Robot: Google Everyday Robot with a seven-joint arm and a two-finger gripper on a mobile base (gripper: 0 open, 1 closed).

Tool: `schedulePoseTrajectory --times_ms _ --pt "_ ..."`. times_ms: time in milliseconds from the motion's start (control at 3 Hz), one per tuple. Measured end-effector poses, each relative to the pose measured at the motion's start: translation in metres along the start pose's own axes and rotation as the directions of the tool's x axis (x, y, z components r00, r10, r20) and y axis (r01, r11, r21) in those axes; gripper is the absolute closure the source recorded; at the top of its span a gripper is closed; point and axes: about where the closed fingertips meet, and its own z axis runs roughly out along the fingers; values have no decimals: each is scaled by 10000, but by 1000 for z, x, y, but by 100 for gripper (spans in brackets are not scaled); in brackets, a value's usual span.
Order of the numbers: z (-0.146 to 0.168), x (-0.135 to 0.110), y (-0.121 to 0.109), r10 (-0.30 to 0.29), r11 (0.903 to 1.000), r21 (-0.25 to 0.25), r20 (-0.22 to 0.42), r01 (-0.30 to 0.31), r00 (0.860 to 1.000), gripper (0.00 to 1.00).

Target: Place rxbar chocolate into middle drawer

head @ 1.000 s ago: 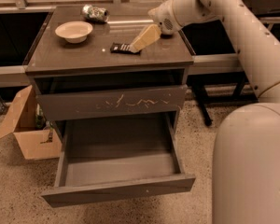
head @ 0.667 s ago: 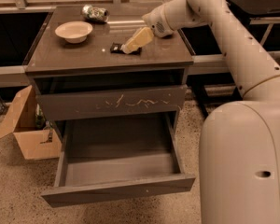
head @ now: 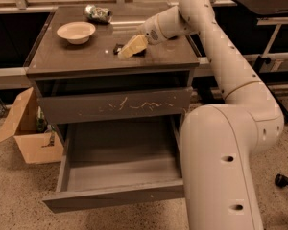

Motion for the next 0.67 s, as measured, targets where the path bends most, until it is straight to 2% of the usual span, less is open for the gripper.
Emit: schedulePoseTrajectory --times_ms 333,667 --pt "14 14 -5 349 9991 -246 -102 -352 9993 0" --pt "22 30 -8 650 9971 -384 -305 -661 9974 17"
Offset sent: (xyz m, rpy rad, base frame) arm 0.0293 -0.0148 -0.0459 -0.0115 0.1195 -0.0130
